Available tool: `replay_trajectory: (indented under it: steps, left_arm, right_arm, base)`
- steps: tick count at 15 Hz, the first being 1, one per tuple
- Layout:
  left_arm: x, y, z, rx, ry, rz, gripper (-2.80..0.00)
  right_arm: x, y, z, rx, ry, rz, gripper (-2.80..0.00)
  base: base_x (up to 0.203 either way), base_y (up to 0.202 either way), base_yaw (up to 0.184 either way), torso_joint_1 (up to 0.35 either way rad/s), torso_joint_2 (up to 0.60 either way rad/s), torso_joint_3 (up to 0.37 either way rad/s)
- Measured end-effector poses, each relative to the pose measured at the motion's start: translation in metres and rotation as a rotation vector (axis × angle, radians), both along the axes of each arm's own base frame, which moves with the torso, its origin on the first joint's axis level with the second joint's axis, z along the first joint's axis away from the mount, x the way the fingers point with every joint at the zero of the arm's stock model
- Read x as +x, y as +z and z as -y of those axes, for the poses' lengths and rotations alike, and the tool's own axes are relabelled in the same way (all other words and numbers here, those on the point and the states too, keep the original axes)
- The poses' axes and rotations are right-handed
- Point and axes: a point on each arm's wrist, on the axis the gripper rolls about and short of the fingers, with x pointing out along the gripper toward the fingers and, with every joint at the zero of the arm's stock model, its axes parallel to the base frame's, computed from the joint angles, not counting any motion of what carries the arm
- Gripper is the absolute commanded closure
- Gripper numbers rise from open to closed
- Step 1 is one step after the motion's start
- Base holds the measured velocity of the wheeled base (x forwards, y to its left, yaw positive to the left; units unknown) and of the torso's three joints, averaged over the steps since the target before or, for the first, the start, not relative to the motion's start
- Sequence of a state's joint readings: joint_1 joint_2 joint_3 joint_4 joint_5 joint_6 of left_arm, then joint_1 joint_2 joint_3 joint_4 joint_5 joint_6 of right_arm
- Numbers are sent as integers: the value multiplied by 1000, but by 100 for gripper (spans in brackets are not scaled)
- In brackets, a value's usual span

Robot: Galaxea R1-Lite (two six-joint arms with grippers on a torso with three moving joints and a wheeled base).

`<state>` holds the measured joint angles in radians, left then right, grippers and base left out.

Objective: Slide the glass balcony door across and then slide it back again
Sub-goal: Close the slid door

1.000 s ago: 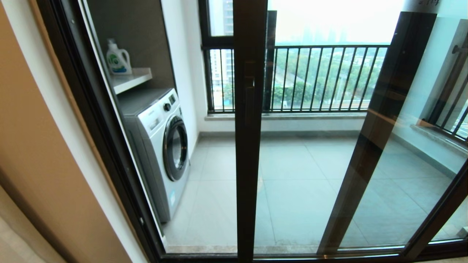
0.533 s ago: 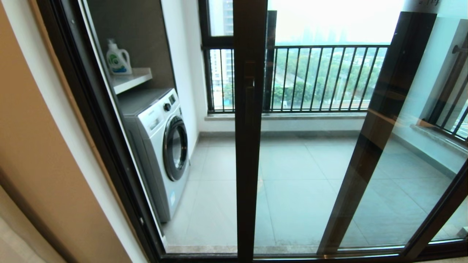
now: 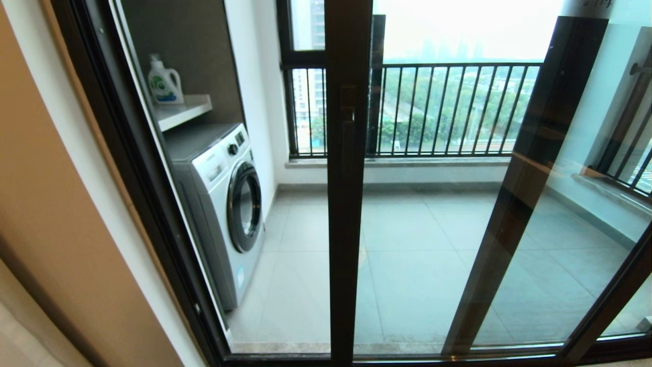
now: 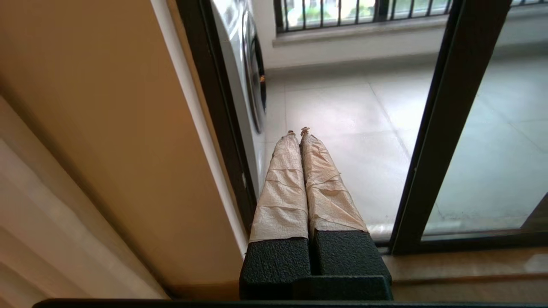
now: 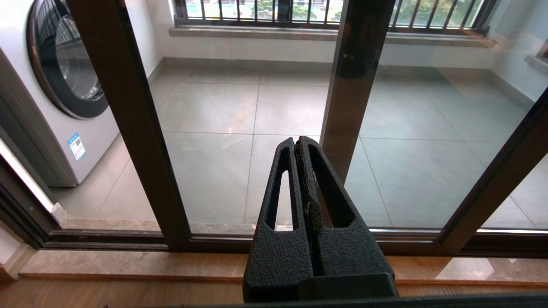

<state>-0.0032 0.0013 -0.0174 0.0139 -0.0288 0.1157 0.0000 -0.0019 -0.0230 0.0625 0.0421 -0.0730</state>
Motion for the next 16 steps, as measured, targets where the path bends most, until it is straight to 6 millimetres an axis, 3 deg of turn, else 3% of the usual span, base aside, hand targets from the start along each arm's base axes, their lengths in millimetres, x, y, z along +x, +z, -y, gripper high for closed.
replay_trajectory:
  steps: [3,6,9,12,14,16]
  left_arm:
    - [-8,47,2,-21,-78,101,0]
    - [15,95,4,-42,-183,88,0]
    - [76,131,7,-56,-281,39,0]
    - [153,163,17,-66,-384,38,0]
    - [204,185,39,-73,-471,44,0]
    - [245,190,75,-80,-556,9,0]
  right_arm:
    - [0,0,0,0,0,0,0]
    - [0,0,0,0,0,-1,0]
    - [0,0,0,0,0,0,0]
    - [0,0,0,0,0,-1,0]
    - [0,0,0,0,0,-1,0]
    - [0,0,0,0,0,-1,0]
  base:
    - [0,0,0,0,0,0]
    - [0,0,0,0,0,0]
    - [0,0,0,0,0,0]
    - [0,0,0,0,0,0]
    - [0,0,0,0,0,0]
    - [0,0,0,0,0,0]
